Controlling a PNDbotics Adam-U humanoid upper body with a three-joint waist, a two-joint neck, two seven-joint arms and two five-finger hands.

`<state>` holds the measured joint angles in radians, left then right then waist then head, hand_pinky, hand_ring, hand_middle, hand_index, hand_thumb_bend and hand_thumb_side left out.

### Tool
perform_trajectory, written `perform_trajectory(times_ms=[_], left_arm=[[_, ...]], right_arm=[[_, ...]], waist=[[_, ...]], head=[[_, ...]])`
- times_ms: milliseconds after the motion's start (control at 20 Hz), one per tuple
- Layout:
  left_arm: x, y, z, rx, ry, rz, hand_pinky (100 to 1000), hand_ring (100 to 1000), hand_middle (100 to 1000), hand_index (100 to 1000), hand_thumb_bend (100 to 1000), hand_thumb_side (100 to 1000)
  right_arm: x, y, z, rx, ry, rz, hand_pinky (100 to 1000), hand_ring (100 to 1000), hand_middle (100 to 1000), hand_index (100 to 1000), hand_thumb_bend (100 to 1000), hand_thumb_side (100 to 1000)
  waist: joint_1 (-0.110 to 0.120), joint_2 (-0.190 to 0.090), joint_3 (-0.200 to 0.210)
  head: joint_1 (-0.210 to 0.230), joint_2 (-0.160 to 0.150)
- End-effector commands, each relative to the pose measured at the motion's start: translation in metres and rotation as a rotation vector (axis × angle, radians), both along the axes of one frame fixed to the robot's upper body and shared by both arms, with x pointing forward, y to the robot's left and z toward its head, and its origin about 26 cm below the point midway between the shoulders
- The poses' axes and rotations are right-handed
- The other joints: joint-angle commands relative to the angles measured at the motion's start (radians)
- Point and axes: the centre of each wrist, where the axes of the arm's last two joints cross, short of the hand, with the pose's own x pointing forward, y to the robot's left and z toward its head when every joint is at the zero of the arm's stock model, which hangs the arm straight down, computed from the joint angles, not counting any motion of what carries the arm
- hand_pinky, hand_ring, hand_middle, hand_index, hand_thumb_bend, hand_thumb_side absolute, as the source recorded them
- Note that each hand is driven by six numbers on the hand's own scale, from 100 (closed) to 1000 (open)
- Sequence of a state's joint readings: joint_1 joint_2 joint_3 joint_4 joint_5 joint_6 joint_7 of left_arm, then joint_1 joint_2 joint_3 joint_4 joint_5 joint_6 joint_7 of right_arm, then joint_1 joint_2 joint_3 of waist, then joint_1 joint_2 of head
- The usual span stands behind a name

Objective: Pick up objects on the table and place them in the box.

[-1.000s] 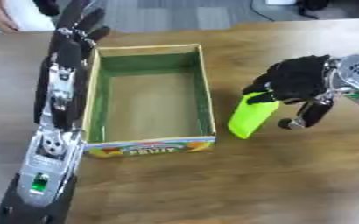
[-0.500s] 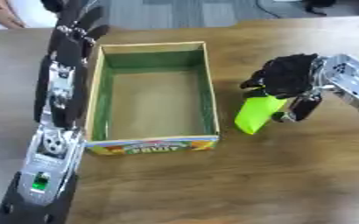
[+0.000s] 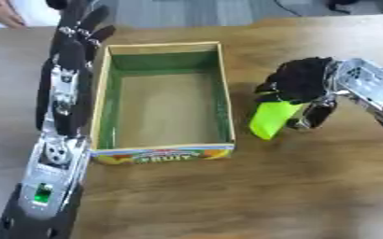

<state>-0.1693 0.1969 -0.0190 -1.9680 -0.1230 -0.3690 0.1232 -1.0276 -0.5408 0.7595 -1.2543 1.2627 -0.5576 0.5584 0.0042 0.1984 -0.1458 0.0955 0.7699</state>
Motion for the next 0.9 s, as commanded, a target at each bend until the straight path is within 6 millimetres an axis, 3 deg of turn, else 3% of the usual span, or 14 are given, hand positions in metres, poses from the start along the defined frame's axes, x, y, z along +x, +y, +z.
perform_trajectory(times_ms=[50,650,700,800,900], left_arm=[[0.000,-0.001,0.008,-0.004,-0.033,0.007,854,938,973,1000,100,1000],[0.001,-0.002,0.010,-0.014,-0.039,0.007,854,938,973,1000,100,1000],[0.001,-0.003,0.010,-0.015,-0.040,0.006,854,938,973,1000,100,1000],[0.001,-0.003,0.010,-0.017,-0.040,0.007,854,938,973,1000,100,1000],[0.001,-0.003,0.011,-0.019,-0.042,0.007,854,938,973,1000,100,1000]], right_arm=[[0.006,-0.007,-0.006,-0.474,0.157,-0.005,649,840,924,1000,322,529],[0.014,-0.005,-0.038,-0.486,0.214,-0.053,602,778,835,1000,294,536],[0.014,-0.004,-0.040,-0.486,0.218,-0.056,594,769,818,983,290,534],[0.014,-0.002,-0.041,-0.470,0.221,-0.050,530,691,717,854,257,525],[0.012,0.001,-0.037,-0.439,0.222,-0.030,408,557,571,717,239,480]], waist=[[0.004,-0.008,0.003],[0.014,0.004,0.015],[0.015,0.005,0.016],[0.016,0.007,0.021],[0.017,0.009,0.023]], head=[[-0.018,0.000],[-0.027,0.000],[-0.027,0.000],[-0.028,0.000],[-0.028,0.000]])
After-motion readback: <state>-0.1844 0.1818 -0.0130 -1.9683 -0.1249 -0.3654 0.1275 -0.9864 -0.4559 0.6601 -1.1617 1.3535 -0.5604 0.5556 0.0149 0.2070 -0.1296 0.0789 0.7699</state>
